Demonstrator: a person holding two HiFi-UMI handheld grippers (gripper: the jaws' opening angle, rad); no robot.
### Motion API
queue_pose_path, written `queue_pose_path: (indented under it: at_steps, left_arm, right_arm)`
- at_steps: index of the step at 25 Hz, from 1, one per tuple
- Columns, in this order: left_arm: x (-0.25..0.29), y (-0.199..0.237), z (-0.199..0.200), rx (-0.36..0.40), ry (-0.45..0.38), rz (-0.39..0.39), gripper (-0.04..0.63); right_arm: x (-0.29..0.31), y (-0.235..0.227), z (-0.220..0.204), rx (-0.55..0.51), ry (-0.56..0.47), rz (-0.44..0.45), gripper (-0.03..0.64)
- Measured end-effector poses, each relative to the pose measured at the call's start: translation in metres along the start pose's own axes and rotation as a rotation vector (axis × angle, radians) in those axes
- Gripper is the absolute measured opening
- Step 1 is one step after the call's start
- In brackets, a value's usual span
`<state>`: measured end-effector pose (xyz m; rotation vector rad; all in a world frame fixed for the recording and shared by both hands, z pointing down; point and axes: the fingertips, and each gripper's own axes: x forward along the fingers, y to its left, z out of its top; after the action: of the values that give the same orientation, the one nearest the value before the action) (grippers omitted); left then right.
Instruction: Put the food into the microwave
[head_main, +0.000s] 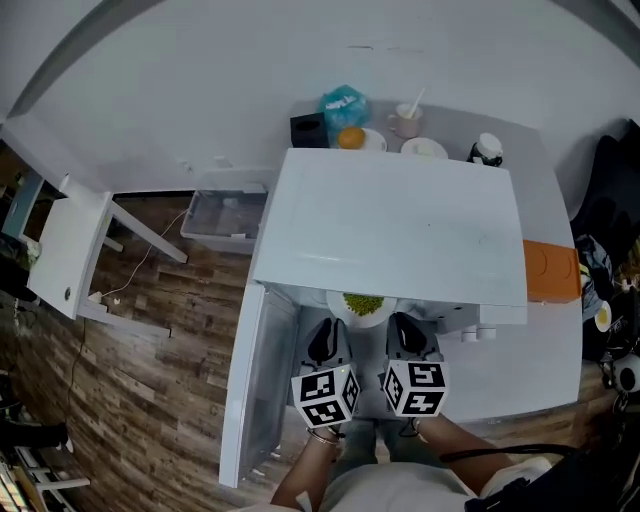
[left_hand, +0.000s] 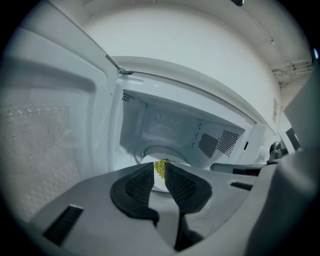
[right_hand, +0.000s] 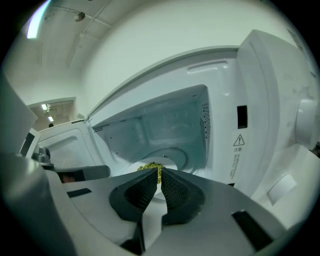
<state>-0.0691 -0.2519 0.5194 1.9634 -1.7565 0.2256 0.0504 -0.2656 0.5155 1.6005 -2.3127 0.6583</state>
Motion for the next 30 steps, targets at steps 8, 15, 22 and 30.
queue_pose_path:
  at_steps: [8, 15, 22, 30]
  left_arm:
    - [-0.025, -0.013, 0.004, -0.018, 0.011, -0.017, 0.041]
    - [-0.045, -0.027, 0.004, -0.028, 0.008, -0.043, 0.014]
    - [-0.061, -0.036, 0.002, -0.021, 0.012, -0.064, 0.006]
    - [-0.063, -0.046, 0.012, 0.012, -0.014, -0.070, 0.006]
  right_arm:
    - [-0.023, 0.020, 0.003, -0.067, 0.016, 0.112, 0.025]
    - [-0.044, 0.028, -0.002, -0.088, 0.024, 0.160, 0.025]
    - [-0.060, 0.028, 0.004, -0.074, 0.003, 0.170, 0.025]
    - [-0.070, 0.022, 0.018, -0.078, -0.028, 0.177, 0.025]
